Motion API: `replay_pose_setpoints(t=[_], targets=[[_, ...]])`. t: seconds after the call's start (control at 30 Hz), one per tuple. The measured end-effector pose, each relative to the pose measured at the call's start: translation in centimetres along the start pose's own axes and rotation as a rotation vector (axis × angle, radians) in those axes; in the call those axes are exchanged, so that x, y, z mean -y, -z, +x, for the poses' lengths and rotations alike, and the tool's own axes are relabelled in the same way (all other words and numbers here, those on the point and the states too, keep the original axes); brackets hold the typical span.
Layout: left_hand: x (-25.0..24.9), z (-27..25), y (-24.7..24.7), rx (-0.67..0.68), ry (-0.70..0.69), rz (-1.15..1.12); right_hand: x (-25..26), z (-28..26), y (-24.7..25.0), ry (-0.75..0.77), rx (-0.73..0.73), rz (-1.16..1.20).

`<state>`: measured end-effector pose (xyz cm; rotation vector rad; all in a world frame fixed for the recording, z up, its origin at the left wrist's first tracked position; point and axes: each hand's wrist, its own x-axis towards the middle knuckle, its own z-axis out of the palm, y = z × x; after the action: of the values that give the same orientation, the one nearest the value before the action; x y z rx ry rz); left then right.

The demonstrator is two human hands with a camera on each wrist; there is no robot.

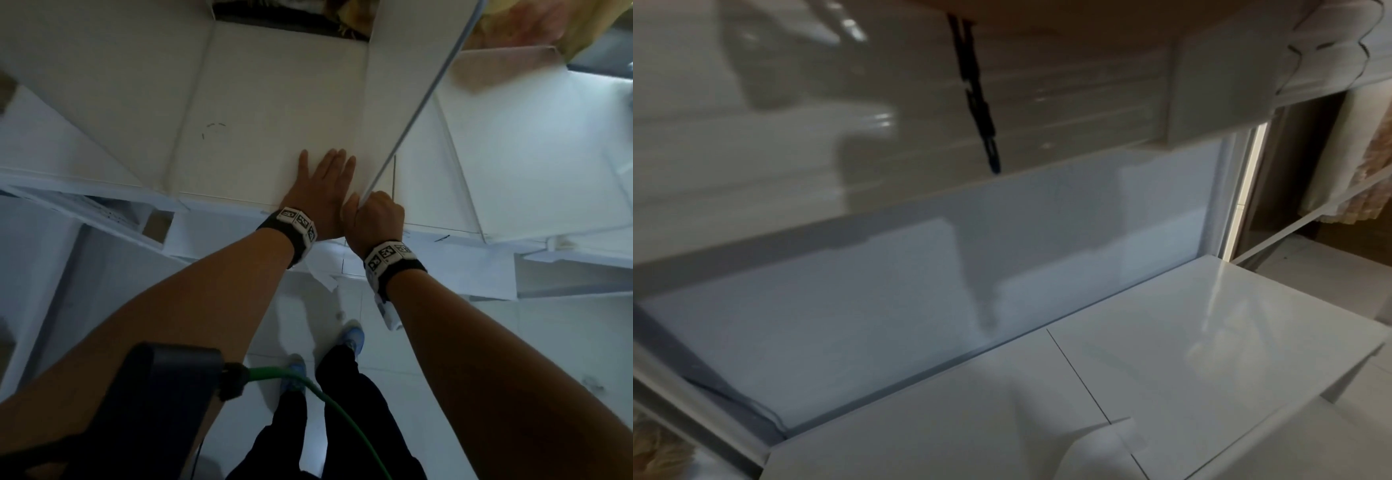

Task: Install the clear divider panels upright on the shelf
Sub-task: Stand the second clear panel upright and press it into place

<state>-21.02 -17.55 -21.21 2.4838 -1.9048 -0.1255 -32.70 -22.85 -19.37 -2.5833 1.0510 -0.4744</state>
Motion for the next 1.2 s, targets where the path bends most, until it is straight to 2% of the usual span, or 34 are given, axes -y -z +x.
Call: replay_pose_setpoints(t=[0.27, 0.43, 0.87, 0.97, 1.2], targets=[[0.2, -0.1, -0.2, -0.017, -0.016, -0.019, -0.7, -0.1, -1.4, 0.053, -0.07, 0.043], [0.2, -0.1, -0.4, -0.02, -0.022, 0.018, -0.4, -0.3, -1.0, 0.025, -0.051, 0.004], [0.1, -0.2, -0.4, -0.033, -0.03, 0.012, -0.5, -0.2, -1.1, 0.064, -0.07, -0.031], [0.1, -0.2, -0.2, -0.032, -0.027, 0.012, -0.6, 0.0, -1.2, 0.061, -0.033, -0.042], [0.3, -0.1, -0.5, -0.029, -0.036, 0.006, -0.6, -0.3, -1.7, 0.059, -0.076, -0.043]])
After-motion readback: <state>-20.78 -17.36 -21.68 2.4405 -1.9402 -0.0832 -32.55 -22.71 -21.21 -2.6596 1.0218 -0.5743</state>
